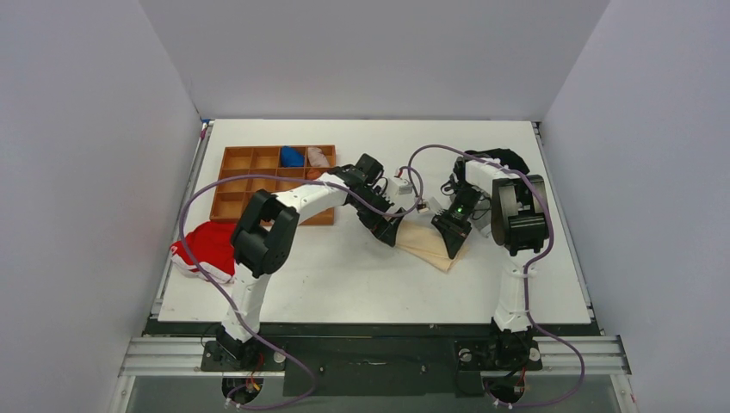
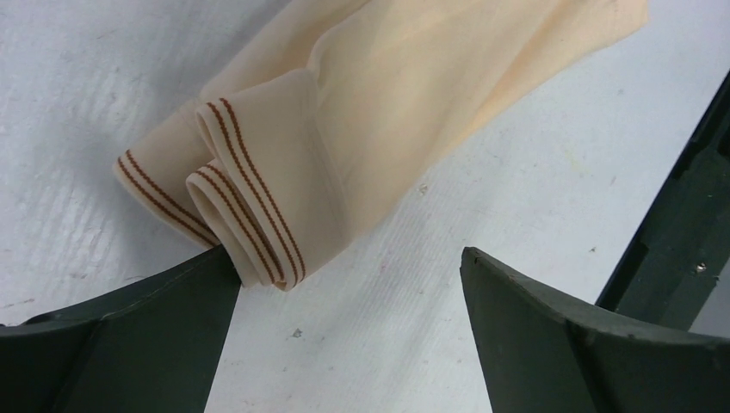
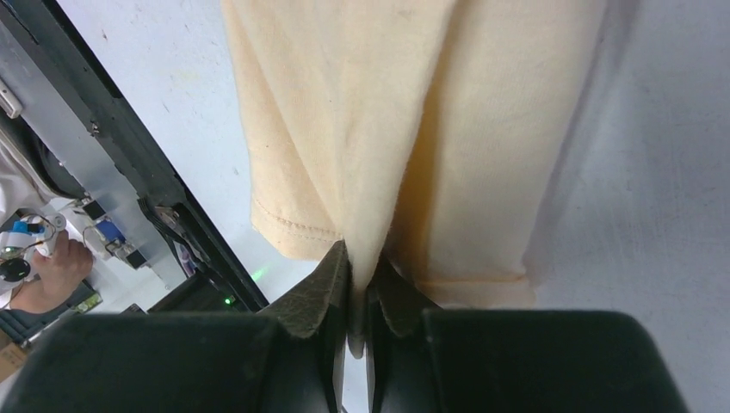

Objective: Roll the underwear
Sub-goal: Fold the underwear at the center of the board.

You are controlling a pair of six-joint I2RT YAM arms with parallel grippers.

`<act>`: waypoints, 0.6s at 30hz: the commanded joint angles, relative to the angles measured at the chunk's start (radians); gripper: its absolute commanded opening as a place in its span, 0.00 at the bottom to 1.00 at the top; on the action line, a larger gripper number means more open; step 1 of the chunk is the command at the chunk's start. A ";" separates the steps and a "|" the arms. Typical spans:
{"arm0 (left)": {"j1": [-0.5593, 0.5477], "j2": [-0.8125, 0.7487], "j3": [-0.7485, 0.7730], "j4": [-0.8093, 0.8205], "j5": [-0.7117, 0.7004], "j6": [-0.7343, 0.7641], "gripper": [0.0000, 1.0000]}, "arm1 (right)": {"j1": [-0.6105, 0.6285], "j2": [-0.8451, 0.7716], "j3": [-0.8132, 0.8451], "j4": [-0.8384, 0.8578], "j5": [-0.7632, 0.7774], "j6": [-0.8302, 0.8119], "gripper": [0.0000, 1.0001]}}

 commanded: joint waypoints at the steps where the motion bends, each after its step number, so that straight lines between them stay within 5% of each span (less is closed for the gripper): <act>1: 0.007 -0.055 -0.020 0.050 -0.074 0.004 0.97 | -0.005 -0.056 0.007 -0.002 0.015 0.005 0.07; 18: 0.041 -0.207 -0.176 0.214 -0.073 -0.043 0.97 | -0.014 -0.112 0.033 -0.005 -0.009 0.030 0.26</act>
